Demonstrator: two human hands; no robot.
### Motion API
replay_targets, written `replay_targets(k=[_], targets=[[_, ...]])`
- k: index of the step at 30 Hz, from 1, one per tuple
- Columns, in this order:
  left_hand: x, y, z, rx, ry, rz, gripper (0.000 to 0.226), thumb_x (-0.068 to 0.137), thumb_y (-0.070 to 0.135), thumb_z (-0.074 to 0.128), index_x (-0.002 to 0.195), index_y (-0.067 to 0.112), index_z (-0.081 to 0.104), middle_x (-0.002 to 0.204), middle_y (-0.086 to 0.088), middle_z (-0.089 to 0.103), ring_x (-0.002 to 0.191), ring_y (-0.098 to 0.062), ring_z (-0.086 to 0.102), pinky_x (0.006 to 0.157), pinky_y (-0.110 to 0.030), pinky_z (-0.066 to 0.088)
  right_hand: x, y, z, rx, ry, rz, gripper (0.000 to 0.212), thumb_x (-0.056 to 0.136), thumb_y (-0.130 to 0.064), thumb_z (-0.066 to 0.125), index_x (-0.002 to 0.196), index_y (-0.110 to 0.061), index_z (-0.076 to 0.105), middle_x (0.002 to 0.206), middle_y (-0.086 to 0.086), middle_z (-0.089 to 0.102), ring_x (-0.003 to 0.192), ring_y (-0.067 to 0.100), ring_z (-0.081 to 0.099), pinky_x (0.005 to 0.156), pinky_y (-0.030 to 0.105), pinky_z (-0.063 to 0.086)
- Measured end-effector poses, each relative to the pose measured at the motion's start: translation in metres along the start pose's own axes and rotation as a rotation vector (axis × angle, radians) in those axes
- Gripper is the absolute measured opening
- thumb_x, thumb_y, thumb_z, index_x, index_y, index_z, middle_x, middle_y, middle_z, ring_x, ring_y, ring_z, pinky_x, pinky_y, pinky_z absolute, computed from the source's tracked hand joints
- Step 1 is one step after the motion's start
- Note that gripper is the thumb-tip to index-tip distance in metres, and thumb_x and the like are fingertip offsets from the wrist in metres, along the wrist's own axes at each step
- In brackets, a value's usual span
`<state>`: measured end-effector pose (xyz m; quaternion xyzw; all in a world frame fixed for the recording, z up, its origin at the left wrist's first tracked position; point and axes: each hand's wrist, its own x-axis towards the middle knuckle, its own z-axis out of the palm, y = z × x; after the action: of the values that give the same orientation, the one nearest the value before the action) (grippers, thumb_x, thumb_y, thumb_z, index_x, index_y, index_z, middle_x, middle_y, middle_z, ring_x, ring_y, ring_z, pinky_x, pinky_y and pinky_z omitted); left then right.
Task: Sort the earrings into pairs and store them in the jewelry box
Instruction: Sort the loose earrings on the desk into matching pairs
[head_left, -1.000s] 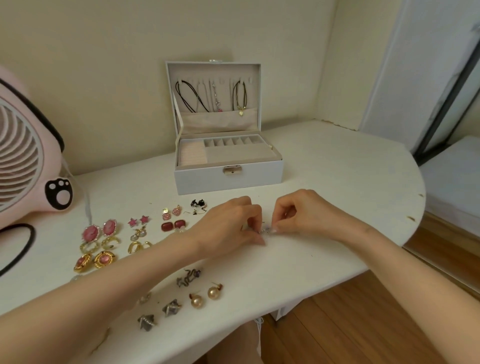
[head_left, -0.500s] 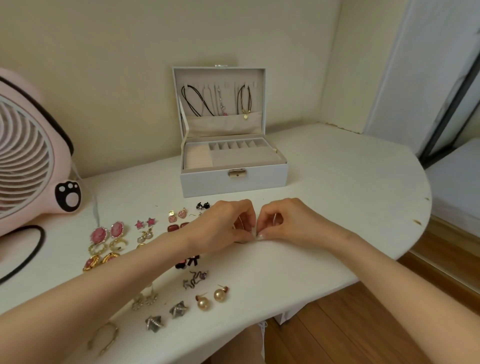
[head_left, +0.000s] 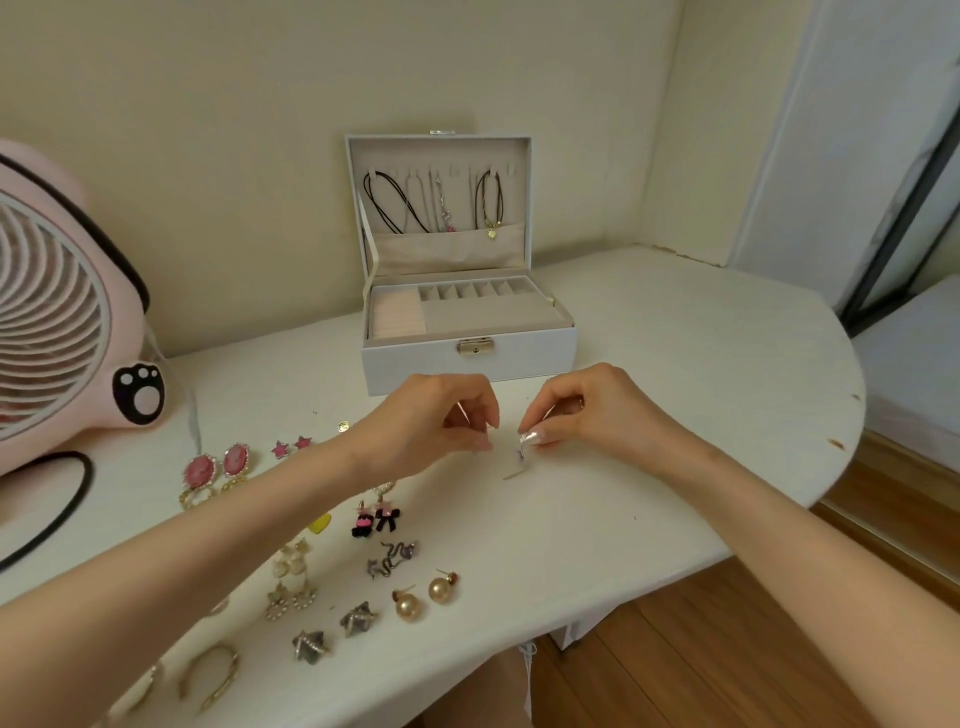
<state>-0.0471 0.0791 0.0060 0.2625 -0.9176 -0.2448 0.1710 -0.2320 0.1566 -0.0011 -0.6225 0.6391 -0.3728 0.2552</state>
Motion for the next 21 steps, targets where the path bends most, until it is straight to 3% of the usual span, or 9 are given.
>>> replay_targets(k=[4, 8, 12, 16, 21], targets=[[-0.005, 0.000, -0.002, 0.018, -0.021, 0.007, 0.016, 0.080, 0.007, 0.069, 0.092, 0.016, 0.064, 0.087, 0.001, 0.064, 0.077, -0.012, 0.061, 0.075, -0.021, 0.051, 0.002, -0.002, 0.006, 0.058, 0.028, -0.024, 0.017, 0.072, 0.003, 0.074, 0.072, -0.013, 0.072, 0.070, 0.001, 0.072, 0.069, 0.019, 0.069, 0.077, 0.029, 0.055], [-0.012, 0.007, -0.009, -0.035, -0.042, 0.033, 0.019, 0.081, 0.008, 0.069, 0.097, 0.018, 0.066, 0.083, 0.009, 0.063, 0.074, -0.005, 0.061, 0.076, -0.020, 0.052, -0.001, -0.010, 0.003, 0.185, -0.027, -0.048, 0.025, 0.073, 0.010, 0.071, 0.077, -0.015, 0.069, 0.074, 0.001, 0.069, 0.066, 0.017, 0.066, 0.068, 0.022, 0.056], [-0.021, 0.020, -0.017, -0.176, -0.102, 0.043, 0.012, 0.082, 0.009, 0.068, 0.091, 0.017, 0.069, 0.079, 0.005, 0.068, 0.073, -0.003, 0.064, 0.073, -0.015, 0.050, -0.004, -0.018, -0.004, 0.300, -0.133, -0.063, 0.028, 0.077, 0.015, 0.063, 0.090, -0.010, 0.065, 0.089, 0.014, 0.068, 0.067, 0.016, 0.066, 0.065, 0.020, 0.053], [-0.025, 0.026, -0.020, -0.356, -0.183, -0.019, 0.007, 0.081, 0.010, 0.067, 0.085, 0.015, 0.069, 0.071, 0.002, 0.066, 0.067, -0.009, 0.063, 0.072, -0.026, 0.054, -0.005, -0.021, -0.008, 0.359, -0.259, -0.052, 0.032, 0.080, 0.016, 0.058, 0.101, -0.006, 0.061, 0.087, 0.013, 0.068, 0.069, 0.022, 0.068, 0.066, 0.030, 0.055], [-0.026, 0.012, -0.017, -0.306, -0.224, -0.134, 0.005, 0.081, 0.011, 0.069, 0.085, 0.011, 0.066, 0.070, 0.003, 0.070, 0.062, -0.008, 0.063, 0.061, -0.019, 0.048, -0.007, -0.023, -0.012, 0.411, -0.455, -0.006, 0.032, 0.080, 0.011, 0.062, 0.106, -0.007, 0.058, 0.085, 0.015, 0.067, 0.075, 0.031, 0.068, 0.069, 0.036, 0.055]])
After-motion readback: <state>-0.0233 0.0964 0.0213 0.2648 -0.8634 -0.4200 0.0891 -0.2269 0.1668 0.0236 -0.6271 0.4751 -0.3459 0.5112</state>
